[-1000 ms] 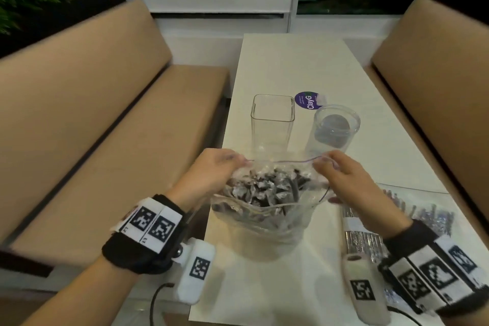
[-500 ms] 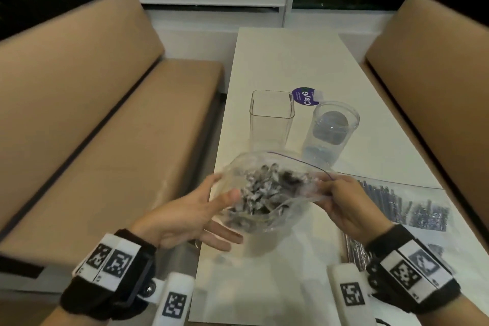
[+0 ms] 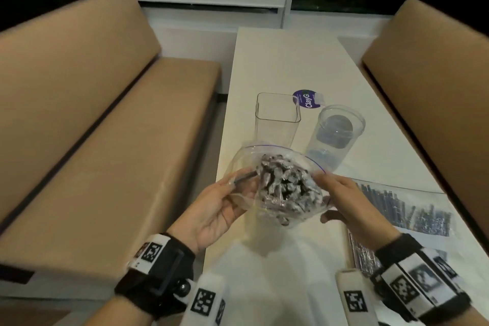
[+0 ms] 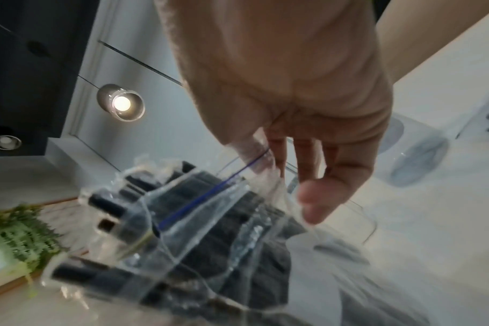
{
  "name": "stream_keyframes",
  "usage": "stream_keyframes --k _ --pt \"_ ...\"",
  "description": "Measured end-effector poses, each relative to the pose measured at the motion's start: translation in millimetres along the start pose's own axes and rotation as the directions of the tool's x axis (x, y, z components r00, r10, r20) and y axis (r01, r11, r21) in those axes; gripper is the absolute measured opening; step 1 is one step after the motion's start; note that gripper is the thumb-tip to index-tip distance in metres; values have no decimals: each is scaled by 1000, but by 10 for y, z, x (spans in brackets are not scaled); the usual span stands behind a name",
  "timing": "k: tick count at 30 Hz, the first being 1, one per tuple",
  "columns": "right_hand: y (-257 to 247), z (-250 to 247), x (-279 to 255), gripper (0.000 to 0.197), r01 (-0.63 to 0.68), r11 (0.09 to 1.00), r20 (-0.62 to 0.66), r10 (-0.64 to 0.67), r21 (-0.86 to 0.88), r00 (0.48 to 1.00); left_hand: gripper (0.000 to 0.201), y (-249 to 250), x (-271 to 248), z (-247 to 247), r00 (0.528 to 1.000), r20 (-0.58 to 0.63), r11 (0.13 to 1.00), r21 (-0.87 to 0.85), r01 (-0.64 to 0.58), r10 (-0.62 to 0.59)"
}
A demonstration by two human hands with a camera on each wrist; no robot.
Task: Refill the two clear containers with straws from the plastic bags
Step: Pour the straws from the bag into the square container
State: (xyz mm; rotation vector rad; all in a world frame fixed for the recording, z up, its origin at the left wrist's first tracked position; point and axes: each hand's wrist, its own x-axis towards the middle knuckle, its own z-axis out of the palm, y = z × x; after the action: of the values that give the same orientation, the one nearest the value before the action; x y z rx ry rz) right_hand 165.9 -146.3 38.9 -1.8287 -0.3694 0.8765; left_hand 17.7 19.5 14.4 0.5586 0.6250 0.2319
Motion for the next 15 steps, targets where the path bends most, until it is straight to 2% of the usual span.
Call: stream_keyframes --k 4,7,9,10,11,12,13,14,15 --pt "-23 153 227 42 51 996 -69 -56 -72 996 33 15 189 81 996 -78 999 -9 52 -52" --pt "-86 207 323 44 131 989 -98 -138 -68 986 30 40 242 115 993 -38 992 -50 113 -115" --pt "-107 220 352 46 179 976 -159 -197 -122 967 30 20 278 97 994 -61 995 43 90 -87" --pt "-73 214 381 44 184 971 -189 -212 -154 959 28 -14 305 52 995 -96 981 188 44 -26" --pt "-11 194 442 40 181 964 -222 -223 -194 949 23 -39 317 12 989 -122 914 405 -26 82" --pt "58 163 502 36 168 959 -251 -224 -228 942 13 -43 310 -33 971 -103 769 631 -106 218" --pt "150 116 575 33 158 959 -271 -220 -233 937 15 -29 311 -80 950 -21 601 779 -180 311" --pt "225 69 626 33 142 967 -275 -198 -209 941 40 -14 334 -142 939 100 470 845 -255 330" --pt "300 27 678 36 129 975 -270 -176 -182 947 68 17 344 -190 935 217 416 851 -322 281"
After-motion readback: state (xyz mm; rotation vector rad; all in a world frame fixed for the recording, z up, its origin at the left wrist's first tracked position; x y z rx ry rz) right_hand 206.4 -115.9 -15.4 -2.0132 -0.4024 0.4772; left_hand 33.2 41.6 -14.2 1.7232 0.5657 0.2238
